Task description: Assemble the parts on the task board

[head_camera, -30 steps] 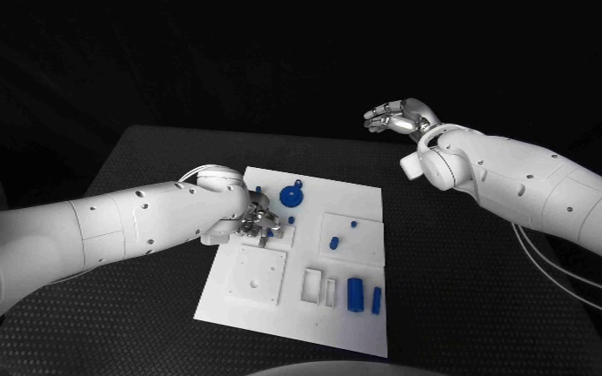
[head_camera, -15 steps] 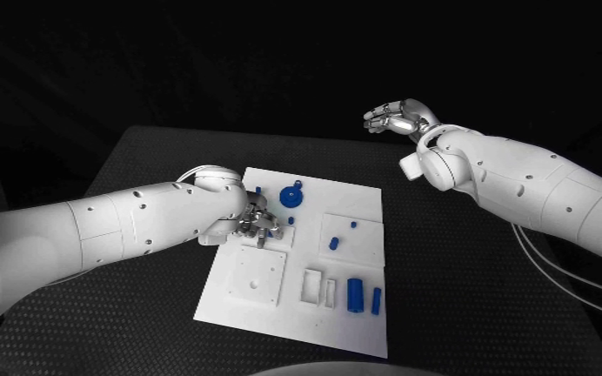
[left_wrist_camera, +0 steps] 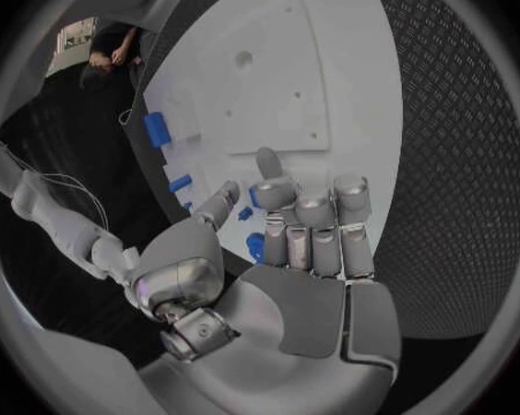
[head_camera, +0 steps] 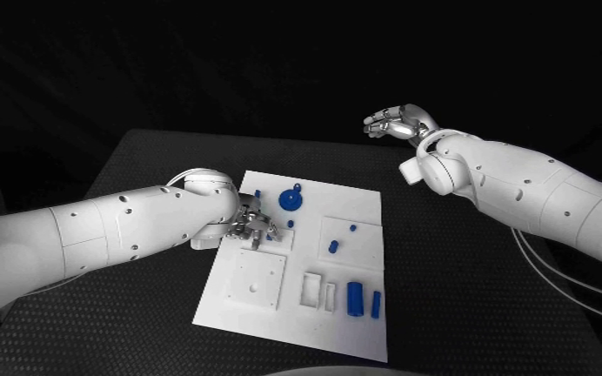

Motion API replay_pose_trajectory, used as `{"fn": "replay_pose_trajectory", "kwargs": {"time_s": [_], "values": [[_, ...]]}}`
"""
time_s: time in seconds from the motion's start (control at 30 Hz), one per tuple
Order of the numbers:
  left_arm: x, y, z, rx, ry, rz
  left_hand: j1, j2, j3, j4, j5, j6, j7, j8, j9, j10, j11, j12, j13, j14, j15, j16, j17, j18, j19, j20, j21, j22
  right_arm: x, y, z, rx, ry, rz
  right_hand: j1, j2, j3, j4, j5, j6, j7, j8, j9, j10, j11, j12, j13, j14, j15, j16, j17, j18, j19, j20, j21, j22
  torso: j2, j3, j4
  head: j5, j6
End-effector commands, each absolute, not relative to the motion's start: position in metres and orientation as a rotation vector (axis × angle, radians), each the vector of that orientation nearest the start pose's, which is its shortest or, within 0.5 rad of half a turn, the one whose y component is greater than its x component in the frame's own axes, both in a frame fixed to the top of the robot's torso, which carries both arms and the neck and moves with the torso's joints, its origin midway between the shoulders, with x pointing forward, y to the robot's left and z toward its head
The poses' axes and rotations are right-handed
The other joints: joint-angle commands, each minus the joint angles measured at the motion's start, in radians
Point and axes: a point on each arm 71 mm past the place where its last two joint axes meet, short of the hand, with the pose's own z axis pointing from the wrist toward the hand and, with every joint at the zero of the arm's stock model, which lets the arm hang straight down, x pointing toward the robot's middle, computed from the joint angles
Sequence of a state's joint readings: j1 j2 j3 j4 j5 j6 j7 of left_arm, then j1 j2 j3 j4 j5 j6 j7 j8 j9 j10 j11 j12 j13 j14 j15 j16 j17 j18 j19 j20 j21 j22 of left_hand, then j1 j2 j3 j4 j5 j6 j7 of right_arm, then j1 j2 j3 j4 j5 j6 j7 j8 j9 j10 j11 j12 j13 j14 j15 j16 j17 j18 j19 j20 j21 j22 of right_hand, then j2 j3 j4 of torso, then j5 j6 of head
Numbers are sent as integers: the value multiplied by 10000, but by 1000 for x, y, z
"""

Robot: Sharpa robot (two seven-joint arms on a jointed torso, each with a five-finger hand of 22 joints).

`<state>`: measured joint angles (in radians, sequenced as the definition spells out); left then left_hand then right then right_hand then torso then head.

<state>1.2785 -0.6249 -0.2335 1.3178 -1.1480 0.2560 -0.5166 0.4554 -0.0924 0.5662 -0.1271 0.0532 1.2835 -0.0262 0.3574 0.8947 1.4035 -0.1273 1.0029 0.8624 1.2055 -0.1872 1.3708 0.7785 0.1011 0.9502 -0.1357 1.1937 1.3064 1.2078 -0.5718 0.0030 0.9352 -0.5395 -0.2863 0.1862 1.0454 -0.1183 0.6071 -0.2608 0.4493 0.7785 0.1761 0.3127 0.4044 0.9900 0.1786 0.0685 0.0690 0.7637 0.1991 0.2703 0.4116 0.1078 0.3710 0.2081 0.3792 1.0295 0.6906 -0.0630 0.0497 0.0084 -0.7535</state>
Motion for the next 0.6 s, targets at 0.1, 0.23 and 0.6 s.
{"fn": "replay_pose_trajectory", "kwargs": {"time_s": [0.1, 0.23, 0.6], "values": [[503, 171, -245, 564, 23958, -2673, 216, 136, -29, -149, -35, -64, -11, 83, 53, -27, -10, 45, -16, -59, -84, 11, 13, 172, -72, -1352, -22, -8, 585, -249, -199, 7446, 15465, 9970, -84, -83, -118, -4, 95, -25, 96, -10, -19, -12, 83, -27, -14, -27, 93, -57, -17, -162, -82, 5, -68, 46, 1, 1, 4, 8, 87], [511, 169, -226, 283, 23402, -3077, 380, 90, -114, -264, -33, -289, 59, -27, 40, -91, 48, -57, -97, -152, -120, -84, -34, 167, -132, -1334, -72, -41, 585, -250, -199, 7458, 15471, 9969, -93, -82, -143, -10, 129, -26, 91, -8, -21, -15, 82, -25, -13, -26, 97, -54, -19, -164, -86, 2, -75, 61, 9, 11, 8, 1, 160], [552, 187, -193, -445, 22070, -2727, 1583, -210, 95, -314, -31, -1454, 565, -605, -154, -1044, 532, -1444, -931, -1085, 348, -1267, -665, -195, -949, -990, -977, -474, 586, -251, -200, 7482, 15460, 9928, -111, -83, -188, -21, 138, -25, 62, -3, -22, -15, 77, -22, -11, -28, 97, -51, -22, -169, -89, 1, -83, 83, 19, 14, -10, 24, 393]]}}
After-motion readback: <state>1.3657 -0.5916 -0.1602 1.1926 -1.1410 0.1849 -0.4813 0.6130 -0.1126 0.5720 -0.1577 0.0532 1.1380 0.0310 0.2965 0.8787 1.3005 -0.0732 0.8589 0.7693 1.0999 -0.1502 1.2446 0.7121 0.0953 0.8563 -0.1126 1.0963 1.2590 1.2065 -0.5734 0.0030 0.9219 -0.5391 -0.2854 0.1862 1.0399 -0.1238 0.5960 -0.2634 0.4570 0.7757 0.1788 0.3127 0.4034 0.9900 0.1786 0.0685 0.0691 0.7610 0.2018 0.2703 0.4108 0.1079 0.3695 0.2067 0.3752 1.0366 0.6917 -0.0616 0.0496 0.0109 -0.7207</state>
